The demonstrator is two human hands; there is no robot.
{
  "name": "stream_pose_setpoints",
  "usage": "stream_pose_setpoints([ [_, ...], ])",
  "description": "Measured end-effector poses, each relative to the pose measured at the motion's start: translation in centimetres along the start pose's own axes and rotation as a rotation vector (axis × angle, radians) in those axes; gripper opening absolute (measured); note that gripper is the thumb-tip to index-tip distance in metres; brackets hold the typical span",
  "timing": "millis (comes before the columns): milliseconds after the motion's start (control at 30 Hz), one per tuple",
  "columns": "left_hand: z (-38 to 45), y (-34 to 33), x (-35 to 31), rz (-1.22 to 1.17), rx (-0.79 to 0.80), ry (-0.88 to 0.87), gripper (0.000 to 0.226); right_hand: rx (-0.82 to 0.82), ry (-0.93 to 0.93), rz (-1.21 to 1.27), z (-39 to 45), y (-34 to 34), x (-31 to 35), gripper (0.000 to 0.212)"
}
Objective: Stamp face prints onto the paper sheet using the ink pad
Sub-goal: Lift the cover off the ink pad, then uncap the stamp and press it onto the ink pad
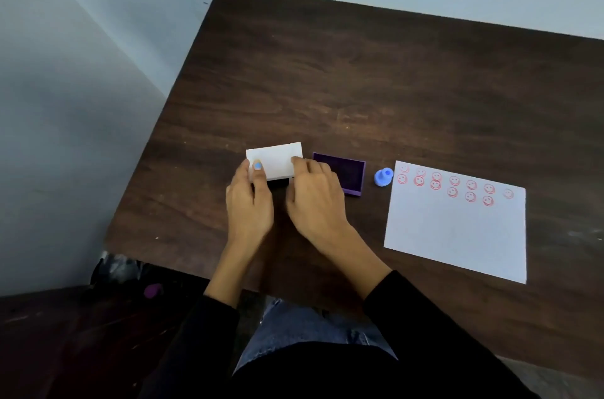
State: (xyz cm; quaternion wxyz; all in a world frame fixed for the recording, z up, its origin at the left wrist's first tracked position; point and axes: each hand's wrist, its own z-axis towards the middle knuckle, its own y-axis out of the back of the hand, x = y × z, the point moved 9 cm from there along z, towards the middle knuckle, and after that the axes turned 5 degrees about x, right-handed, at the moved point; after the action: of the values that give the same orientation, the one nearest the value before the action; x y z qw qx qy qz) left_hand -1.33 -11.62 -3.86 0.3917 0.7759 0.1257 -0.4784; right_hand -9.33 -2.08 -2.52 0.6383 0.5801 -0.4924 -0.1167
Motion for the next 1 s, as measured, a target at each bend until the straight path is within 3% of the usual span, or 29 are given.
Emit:
stream_pose_setpoints([
  [200, 0.5, 1.0, 2.1, 0.167, 0.008, 0.041, 0.047, 0.117, 0.037, -0.09, 0.7, -3.3, 1.1, 0.041],
  [333, 0.2, 0.9, 2.5, 0.287, -0.021, 0.11, 0.054, 0.065, 0.045, -0.054, 0.7, -2.2, 0.8, 0.043],
  [467, 0.2, -0.4, -0.1, 0.339, -0.045, -0.043, 0.06, -0.281, -0.024, 0.179, -0.7, 3.3, -2.4, 0.045],
  [567, 0.4, -4.0, -2.7, 0.383, 0.086, -0.234, 0.057, -0.483, -0.175, 0.231, -2.4, 6.5, -7.5, 0.045],
  [700, -0.8, -9.2, -5.2, 0.517, 0.224, -0.448, 0.055, -0.414, -0.37, 0.256, -3.4, 6.3, -13.5, 0.04],
  [833, -2.2, -12.7, -6.2, 0.604, 0.279, -0.553, 0.058, -0.332, -0.371, 0.275, -3.5, 5.5, -15.3, 0.022],
  [1000, -2.5, -14.2, -6.5, 0.539, 0.306, -0.548, 0.05, -0.382, -0.384, 0.671, -4.4, 6.2, -16.0, 0.024],
])
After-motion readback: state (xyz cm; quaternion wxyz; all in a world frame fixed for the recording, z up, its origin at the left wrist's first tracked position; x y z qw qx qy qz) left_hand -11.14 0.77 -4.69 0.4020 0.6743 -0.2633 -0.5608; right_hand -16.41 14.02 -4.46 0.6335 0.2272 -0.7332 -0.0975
